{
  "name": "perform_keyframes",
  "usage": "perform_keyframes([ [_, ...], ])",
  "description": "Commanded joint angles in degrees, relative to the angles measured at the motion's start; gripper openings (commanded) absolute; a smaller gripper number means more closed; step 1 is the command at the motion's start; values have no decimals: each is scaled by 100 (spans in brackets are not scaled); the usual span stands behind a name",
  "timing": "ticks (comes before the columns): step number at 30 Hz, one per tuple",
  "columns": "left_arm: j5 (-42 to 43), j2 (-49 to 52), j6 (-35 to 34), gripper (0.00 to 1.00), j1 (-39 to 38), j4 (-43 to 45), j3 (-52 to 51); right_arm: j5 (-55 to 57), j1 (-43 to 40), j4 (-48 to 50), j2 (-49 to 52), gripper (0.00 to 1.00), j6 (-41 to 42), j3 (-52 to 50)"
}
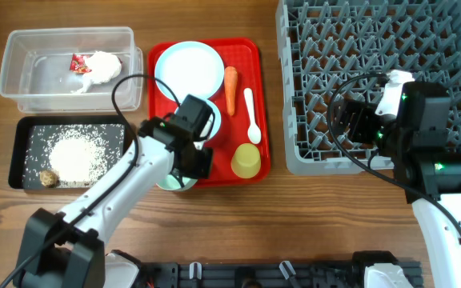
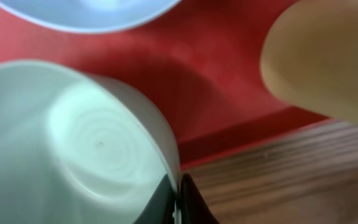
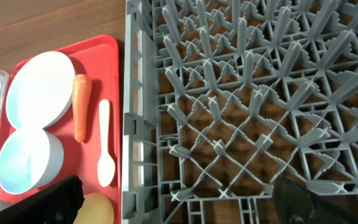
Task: Sort waste into correct bins and load items into the dishwasher rack
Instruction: 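Place the empty green bowl back on the red tray, then grasp the carrot on the red tray with the left gripper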
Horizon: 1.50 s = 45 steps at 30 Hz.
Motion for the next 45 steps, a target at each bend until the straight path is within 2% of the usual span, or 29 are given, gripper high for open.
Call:
perform_keyframes([
  [1,-216,-61,-162,4,-33,623,-365,-26,2,9,50,100,66,101],
  [8,-442,-61,-142,6,-33,984,-382,-26,2,2,50,100,63,101],
  [10,-442,-61,-133,16,-33,962,-382,-26,2,2,50,100,66,101],
  [12,-439,-61,-136,35,-33,940,-382,-28,2,15,50,100,63,101],
  [13,-439,-61,-136,41,-33,931,-382,-33,4,42,50,100,63,101],
  [16,-437,-63,-138,50,-33,909,-378,-350,4,114,50,100,-2,101],
  [22,-391,-138,-133,57,118,686,129,-1486,4,509,48,100,-151,101],
  [23,-382,-166,-136,61,146,614,284,-1613,4,603,48,100,-151,101],
  [25,-136,-192,50,77,162,573,629,-1773,4,846,48,100,-50,101],
  [27,179,-168,214,87,160,673,1014,-1753,4,927,48,100,-26,101],
  [31,249,125,243,87,179,708,1893,-1329,2,896,42,100,-22,101],
  [35,201,966,627,86,219,691,2955,-1058,2,905,31,100,-24,101],
  [38,28,1768,662,84,236,684,3606,-1056,2,848,33,100,-22,101],
  [40,15,2844,581,74,212,887,4175,-1054,2,708,33,100,-76,101],
  [42,13,3150,223,64,192,1108,4201,-1054,2,686,37,100,-83,101],
  [45,13,3480,-472,57,162,1329,4201,-1054,2,662,57,100,-85,101],
])
